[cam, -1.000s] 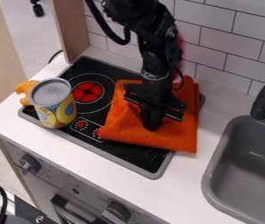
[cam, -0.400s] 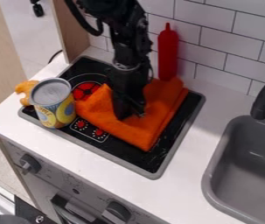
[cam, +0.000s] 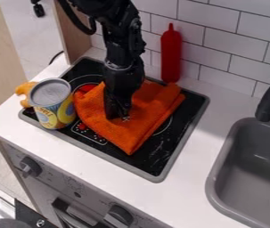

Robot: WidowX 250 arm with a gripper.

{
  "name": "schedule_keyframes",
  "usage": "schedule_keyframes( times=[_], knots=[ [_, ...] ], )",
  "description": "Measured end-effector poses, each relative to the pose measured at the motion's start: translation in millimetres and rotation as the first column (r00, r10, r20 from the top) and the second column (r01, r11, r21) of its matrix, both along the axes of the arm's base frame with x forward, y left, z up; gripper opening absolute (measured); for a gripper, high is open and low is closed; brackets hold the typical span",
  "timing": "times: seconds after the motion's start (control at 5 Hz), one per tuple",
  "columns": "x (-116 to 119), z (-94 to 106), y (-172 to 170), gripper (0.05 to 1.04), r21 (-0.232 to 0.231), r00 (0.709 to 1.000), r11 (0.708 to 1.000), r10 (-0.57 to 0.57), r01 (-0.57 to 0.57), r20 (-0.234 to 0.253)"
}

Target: Put the orange clothe in the middle of the burner

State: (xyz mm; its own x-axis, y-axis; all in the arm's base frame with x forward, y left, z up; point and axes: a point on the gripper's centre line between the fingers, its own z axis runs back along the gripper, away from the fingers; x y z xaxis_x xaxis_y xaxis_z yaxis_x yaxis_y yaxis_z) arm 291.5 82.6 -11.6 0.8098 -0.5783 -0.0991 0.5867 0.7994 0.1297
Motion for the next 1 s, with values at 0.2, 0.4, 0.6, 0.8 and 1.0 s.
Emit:
schedule_keyframes(
  times=[0.2,0.4,0.6,0.8,1.0],
  knots=[
    [9.1,-0.4,0.1,0.052,0.004,0.994,0.995,-0.101,0.101,0.039],
    [20.1,-1.4,5.6,0.052,0.037,0.988,0.989,-0.144,0.142,0.056],
    [32.7,-0.6,14.8,0.052,0.089,0.980,0.978,-0.192,0.187,0.055],
    [38.3,1.1,26.6,0.052,0.096,0.981,0.976,-0.195,0.194,0.003],
    [41.6,1.8,39.0,0.052,0.112,0.980,0.974,-0.195,0.197,-0.027]
  ],
)
